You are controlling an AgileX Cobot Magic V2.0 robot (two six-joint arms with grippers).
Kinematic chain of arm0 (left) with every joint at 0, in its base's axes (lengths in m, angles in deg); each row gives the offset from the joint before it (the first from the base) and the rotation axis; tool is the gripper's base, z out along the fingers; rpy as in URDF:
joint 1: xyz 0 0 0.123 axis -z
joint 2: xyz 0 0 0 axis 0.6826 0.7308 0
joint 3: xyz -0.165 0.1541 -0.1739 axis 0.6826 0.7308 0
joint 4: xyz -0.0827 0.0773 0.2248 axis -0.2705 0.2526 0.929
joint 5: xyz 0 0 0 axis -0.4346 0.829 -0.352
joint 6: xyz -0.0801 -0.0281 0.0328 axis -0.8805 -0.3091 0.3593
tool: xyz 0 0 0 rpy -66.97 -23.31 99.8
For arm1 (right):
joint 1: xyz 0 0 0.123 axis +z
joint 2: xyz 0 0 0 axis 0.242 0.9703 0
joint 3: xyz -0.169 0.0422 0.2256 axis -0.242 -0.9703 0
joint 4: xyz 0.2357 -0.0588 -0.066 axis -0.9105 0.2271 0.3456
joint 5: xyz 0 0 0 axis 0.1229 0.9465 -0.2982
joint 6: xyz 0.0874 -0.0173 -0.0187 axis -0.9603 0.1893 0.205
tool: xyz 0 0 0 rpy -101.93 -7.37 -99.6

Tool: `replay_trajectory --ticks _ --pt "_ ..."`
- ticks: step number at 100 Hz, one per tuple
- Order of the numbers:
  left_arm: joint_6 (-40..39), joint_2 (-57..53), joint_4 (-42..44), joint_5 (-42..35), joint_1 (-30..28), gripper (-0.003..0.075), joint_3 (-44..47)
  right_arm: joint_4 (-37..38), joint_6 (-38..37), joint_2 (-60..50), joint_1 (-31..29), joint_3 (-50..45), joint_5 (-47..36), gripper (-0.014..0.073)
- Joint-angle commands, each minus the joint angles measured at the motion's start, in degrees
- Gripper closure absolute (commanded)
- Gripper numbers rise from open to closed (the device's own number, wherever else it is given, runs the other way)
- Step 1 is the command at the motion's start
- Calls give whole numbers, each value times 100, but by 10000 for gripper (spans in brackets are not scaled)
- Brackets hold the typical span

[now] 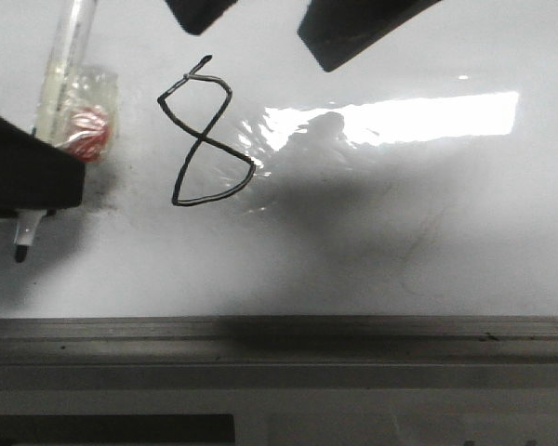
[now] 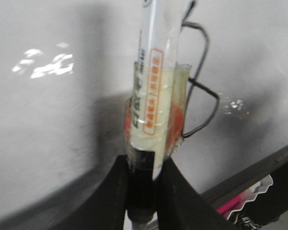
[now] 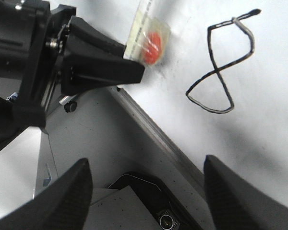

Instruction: Write number 8 on whiteboard

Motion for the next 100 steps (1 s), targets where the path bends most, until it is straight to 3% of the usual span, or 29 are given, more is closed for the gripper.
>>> replay_trajectory --ticks 1,47,57,69,76,94,100 --pt "-52 -67 -387 -230 -169 741 -191 6 75 -96 -22 153 -248 156" --pt "-42 -67 -364 -236 -455 729 -191 6 53 -96 -22 153 16 156" --pt "-42 -67 -364 -225 -455 631 -191 6 53 -96 -22 153 16 156" --pt "-42 -67 -364 -203 -455 396 -191 6 53 -96 -22 153 -5 156" --pt "-42 -67 -364 -203 -455 307 -191 6 53 -96 -22 153 -88 156" --pt "-42 -113 -541 -139 -445 291 -191 127 53 -96 -22 153 -333 165" --pt "-42 -193 -541 -128 -445 296 -191 281 53 -96 -22 153 -333 246"
